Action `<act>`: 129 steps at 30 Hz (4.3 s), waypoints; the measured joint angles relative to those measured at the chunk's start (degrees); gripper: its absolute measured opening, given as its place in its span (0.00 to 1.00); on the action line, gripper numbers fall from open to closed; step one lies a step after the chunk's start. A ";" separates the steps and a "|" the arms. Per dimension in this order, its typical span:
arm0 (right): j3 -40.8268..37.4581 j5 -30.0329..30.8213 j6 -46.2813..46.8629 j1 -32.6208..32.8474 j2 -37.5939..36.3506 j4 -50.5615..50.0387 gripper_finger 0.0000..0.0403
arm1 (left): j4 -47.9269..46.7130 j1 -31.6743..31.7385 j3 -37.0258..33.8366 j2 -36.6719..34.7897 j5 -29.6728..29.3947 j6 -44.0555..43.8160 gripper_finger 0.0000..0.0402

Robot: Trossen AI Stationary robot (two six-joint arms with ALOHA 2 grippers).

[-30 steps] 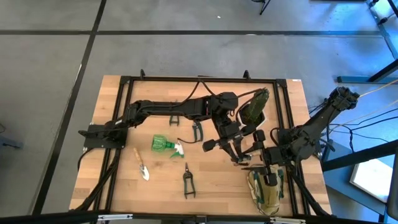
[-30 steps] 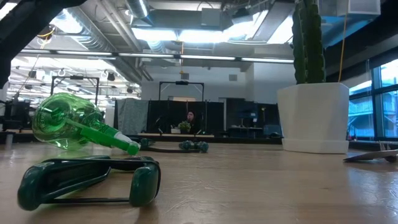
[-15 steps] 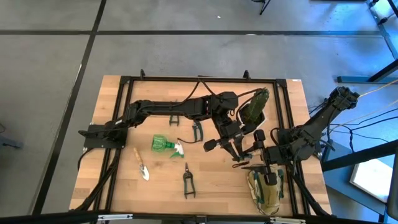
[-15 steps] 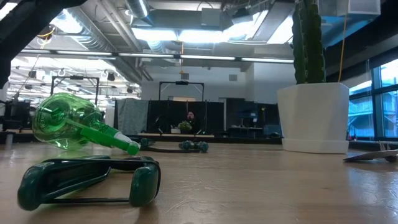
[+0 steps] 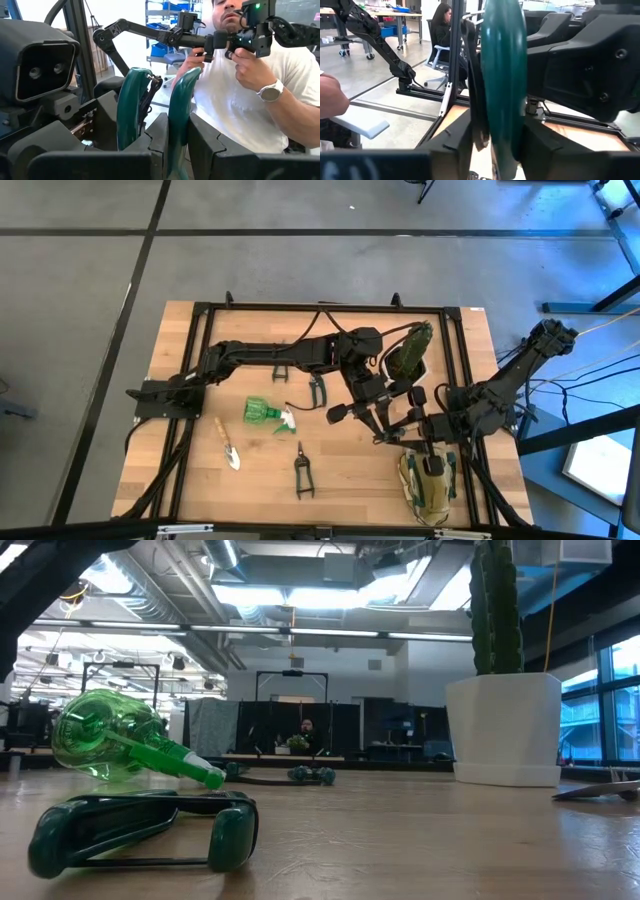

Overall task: Pick & Place Garden tools in Gardening bag
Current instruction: Put the top right hand pruner into the white bag

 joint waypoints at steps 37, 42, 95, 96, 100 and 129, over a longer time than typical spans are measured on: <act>-0.12 16.70 12.27 0.53 -1.24 -8.22 0.15 | -37.02 -2.63 0.11 -10.21 -51.40 5.80 0.27; 0.15 16.73 14.31 1.87 -1.78 -7.20 0.15 | -48.27 -2.42 -0.13 -10.68 -66.08 4.56 0.25; 15.66 -0.56 112.88 6.72 6.75 -60.43 0.15 | 54.17 6.71 -84.91 -44.78 -94.09 -11.80 0.02; 18.11 -0.75 113.76 6.91 8.34 -63.98 0.15 | 54.15 7.02 -84.91 -44.88 -93.96 -11.80 0.01; 29.54 -1.35 116.94 8.38 15.69 -76.63 0.15 | 53.27 7.04 -84.91 -44.87 -92.79 -11.75 0.01; 48.42 -16.37 142.12 19.26 38.61 -101.16 0.15 | 51.72 -11.18 -84.87 -44.81 -99.02 -14.36 0.01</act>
